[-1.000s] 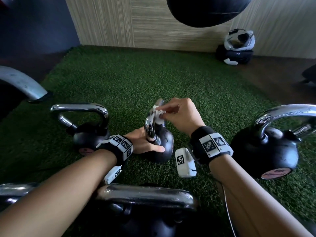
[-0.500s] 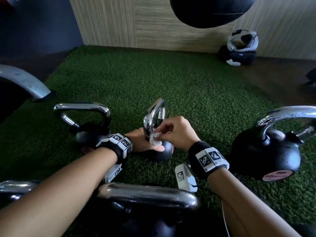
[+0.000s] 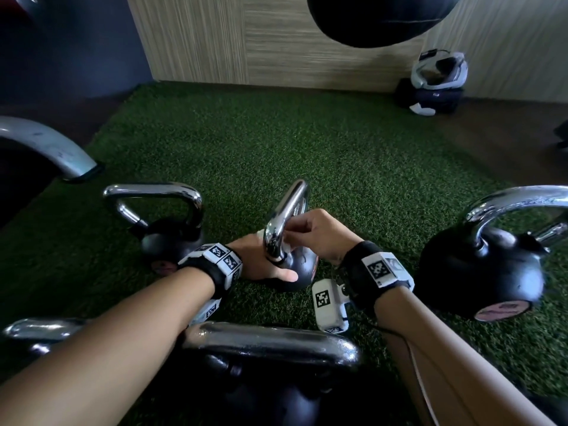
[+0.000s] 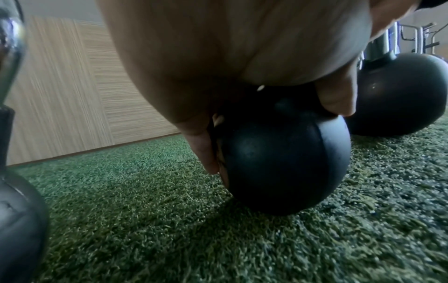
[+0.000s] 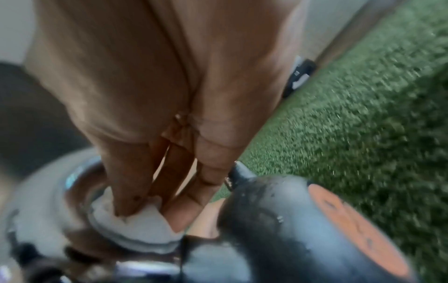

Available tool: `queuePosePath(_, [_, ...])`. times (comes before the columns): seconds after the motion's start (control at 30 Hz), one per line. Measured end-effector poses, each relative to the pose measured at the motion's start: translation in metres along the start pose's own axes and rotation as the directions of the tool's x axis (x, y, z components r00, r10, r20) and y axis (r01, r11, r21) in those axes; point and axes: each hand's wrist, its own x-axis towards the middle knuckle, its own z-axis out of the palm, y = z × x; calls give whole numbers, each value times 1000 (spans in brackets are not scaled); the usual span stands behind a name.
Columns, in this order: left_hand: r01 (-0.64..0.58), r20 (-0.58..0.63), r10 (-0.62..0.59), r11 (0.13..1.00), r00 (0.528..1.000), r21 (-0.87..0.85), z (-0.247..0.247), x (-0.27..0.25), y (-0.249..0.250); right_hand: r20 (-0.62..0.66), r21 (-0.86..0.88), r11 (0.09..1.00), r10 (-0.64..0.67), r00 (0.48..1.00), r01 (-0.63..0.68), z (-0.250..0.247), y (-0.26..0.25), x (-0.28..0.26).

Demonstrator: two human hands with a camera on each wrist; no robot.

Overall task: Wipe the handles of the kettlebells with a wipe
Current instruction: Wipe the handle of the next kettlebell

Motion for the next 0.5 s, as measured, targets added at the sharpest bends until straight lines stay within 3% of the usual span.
queuePosePath(0.2, [-62,34,61,998,998,31,3,0,1,114,94,995,-29,993,19,-4,4,-3])
queuePosePath(0.3, [-70,-1,70,997,998,-9,3,-3,3,122,293,955,10,992,-46,-5,3,-10])
queuePosePath(0.4, [-146,-76,138,983,988,-110,3,-7,11,178,568,813,35,983,-132,-2,4,-13])
queuePosePath(0.5, [-127,-52,122,985,991,-114,4,-5,8,159,778,610,35,987,-147,3,12,-6])
